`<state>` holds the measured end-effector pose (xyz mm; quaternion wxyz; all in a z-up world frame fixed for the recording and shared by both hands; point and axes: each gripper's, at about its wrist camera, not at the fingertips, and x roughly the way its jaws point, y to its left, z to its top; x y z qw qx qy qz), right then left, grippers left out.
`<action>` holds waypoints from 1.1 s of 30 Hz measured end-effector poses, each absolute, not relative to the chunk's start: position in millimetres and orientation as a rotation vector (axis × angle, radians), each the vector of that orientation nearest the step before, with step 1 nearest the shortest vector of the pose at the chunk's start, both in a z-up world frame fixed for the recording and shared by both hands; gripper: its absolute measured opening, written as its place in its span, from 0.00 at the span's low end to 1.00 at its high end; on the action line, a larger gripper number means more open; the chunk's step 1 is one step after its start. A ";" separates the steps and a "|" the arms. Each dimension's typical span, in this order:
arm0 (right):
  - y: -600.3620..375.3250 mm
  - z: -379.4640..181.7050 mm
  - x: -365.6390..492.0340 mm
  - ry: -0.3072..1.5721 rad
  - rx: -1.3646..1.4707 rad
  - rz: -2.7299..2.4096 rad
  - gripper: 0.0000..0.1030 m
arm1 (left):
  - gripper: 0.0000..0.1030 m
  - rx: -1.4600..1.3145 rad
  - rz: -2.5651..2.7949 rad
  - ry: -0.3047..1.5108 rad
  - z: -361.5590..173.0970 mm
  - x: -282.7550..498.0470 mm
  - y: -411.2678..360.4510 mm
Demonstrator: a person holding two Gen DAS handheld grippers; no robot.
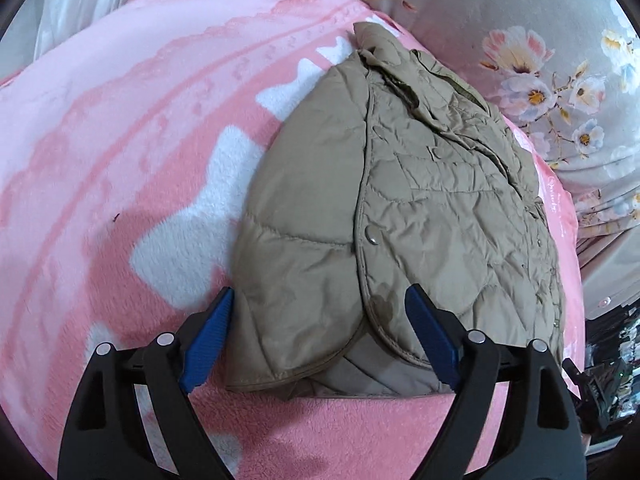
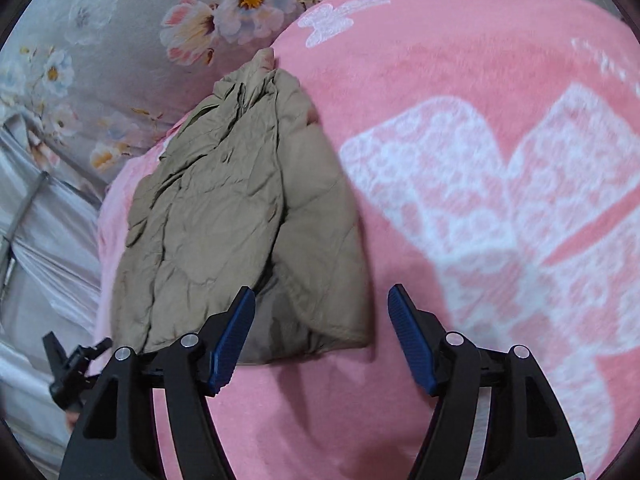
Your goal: Fold large clothes
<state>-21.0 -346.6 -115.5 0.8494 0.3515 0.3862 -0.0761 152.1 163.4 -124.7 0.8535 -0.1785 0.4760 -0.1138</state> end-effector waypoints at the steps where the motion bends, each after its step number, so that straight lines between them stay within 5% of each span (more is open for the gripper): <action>1: -343.8 -116.4 -20.5 0.799 0.739 -0.173 0.65 | 0.80 -0.380 -0.230 0.994 -125.5 151.8 162.6; 2: -341.6 -116.5 -21.1 0.792 0.737 -0.180 0.63 | 0.80 -0.388 -0.224 0.991 -126.0 152.4 162.5; 4: -339.5 -117.6 -15.8 0.796 0.752 -0.166 0.24 | 0.71 -0.409 -0.205 0.981 -126.6 153.6 163.1; 5: -339.4 -117.7 -12.0 0.808 0.757 -0.165 0.16 | 0.64 -0.402 -0.188 0.985 -125.5 154.3 161.9; 9: -328.4 -95.1 -18.2 0.780 0.695 -0.148 0.05 | 0.12 -0.377 -0.213 0.997 -115.6 151.1 160.4; 10: -324.6 -85.9 -23.2 0.757 0.681 -0.137 0.04 | 0.08 -0.372 -0.232 0.986 -109.3 147.1 160.8; 25: -299.4 98.4 -180.6 0.236 0.429 -0.041 0.03 | 0.05 -0.382 -0.446 0.569 73.6 18.1 204.2; 33: -334.2 105.2 -88.5 0.213 0.470 -0.090 0.03 | 0.05 -0.292 -0.334 0.536 95.7 92.9 166.8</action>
